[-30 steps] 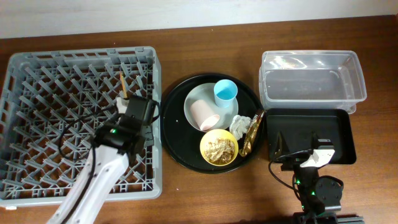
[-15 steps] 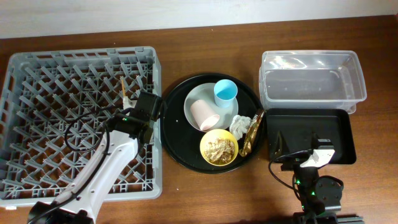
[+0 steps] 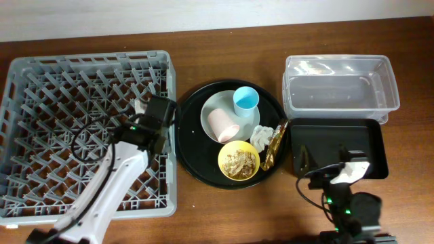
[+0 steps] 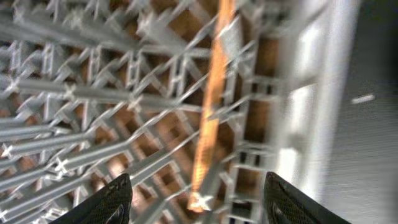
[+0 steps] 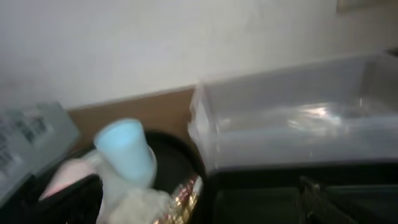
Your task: Sort waste into correct bins and load items into the dishwasher rack
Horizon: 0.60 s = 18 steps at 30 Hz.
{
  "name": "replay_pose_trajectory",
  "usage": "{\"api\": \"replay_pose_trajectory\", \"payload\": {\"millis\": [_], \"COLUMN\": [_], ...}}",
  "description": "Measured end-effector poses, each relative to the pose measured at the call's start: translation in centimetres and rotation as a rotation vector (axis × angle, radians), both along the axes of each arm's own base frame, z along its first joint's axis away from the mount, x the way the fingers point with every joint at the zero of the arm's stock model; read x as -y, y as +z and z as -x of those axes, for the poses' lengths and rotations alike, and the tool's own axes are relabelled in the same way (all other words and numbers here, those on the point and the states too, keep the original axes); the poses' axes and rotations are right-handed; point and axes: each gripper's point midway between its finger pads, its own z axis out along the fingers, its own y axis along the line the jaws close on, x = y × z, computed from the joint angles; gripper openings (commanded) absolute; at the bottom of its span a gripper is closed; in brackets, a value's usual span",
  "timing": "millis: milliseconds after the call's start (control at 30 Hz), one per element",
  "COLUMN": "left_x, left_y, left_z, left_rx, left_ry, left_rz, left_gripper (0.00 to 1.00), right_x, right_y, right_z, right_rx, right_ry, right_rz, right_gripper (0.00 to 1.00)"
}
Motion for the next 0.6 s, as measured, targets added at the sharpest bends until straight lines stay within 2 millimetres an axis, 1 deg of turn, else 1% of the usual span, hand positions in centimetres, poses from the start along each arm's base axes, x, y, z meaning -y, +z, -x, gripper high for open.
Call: {"api": "replay_pose_trajectory", "payload": {"millis": [100, 133, 167, 200, 233, 300, 333, 367, 400, 467, 500, 533, 567, 600], "left_x": [1.5, 2.0, 2.3, 2.7, 2.8, 2.7, 2.5, 2.2, 2.0, 1.9, 1.9, 1.9, 1.9, 1.9], "left_y": [3.9, 5.7, 7.3, 8.8, 9.8, 11.3, 11.8, 12.2, 12.4, 12.4, 12.4, 12.4, 12.4, 12.4], "left_z": [-1.0, -1.4, -1.6, -1.7, -1.8, -2.1, -2.0, -1.9, -1.9, -1.9, -1.9, -1.9, -1.9, -1.9], "left_rx": [0.103, 0.156, 0.200, 0.244, 0.275, 0.325, 0.341, 0.353, 0.359, 0.360, 0.359, 0.359, 0.360, 0.359], "left_ry": [-0.025, -0.036, -0.045, -0.055, -0.064, -0.061, -0.056, -0.049, -0.045, -0.042, -0.042, -0.042, -0.042, -0.042], "left_rz": [0.102, 0.140, 0.172, 0.206, 0.222, 0.249, 0.253, 0.255, 0.256, 0.256, 0.256, 0.256, 0.256, 0.256], "left_gripper": [0.84, 0.87, 0.99, 0.99, 0.99, 0.99, 0.99, 0.99, 0.99, 0.99, 0.99, 0.99, 0.99, 0.99], "right_x": [-0.1, -0.1, -0.1, -0.1, -0.1, -0.2, -0.4, -1.0, -1.6, -3.4, -4.4, -5.0, -5.7, -5.8], "right_y": [5.5, 7.6, 8.9, 9.6, 9.6, 10.1, 10.9, 12.0, 12.3, 13.4, 13.6, 13.5, 13.0, 12.8], "right_z": [1.6, 2.3, 2.7, 3.2, 3.5, 3.8, 3.3, 2.4, 2.0, 0.8, 0.3, -0.1, -0.5, -0.6], "right_rx": [-0.009, -0.046, -0.082, -0.195, -0.267, -0.437, -0.499, -0.547, -0.584, -0.651, -0.687, -0.713, -0.764, -0.774], "right_ry": [0.003, 0.005, 0.008, 0.020, 0.026, 0.044, 0.063, 0.099, 0.140, 0.243, 0.293, 0.319, 0.346, 0.352], "right_rz": [0.006, 0.021, 0.036, 0.062, 0.077, 0.092, 0.096, 0.087, 0.072, 0.025, -0.016, -0.051, -0.108, -0.113], "right_gripper": [0.99, 0.99, 0.99, 0.99, 0.99, 0.99, 0.99, 0.99, 0.92, 0.67, 0.61, 0.61, 0.56, 0.49]}}
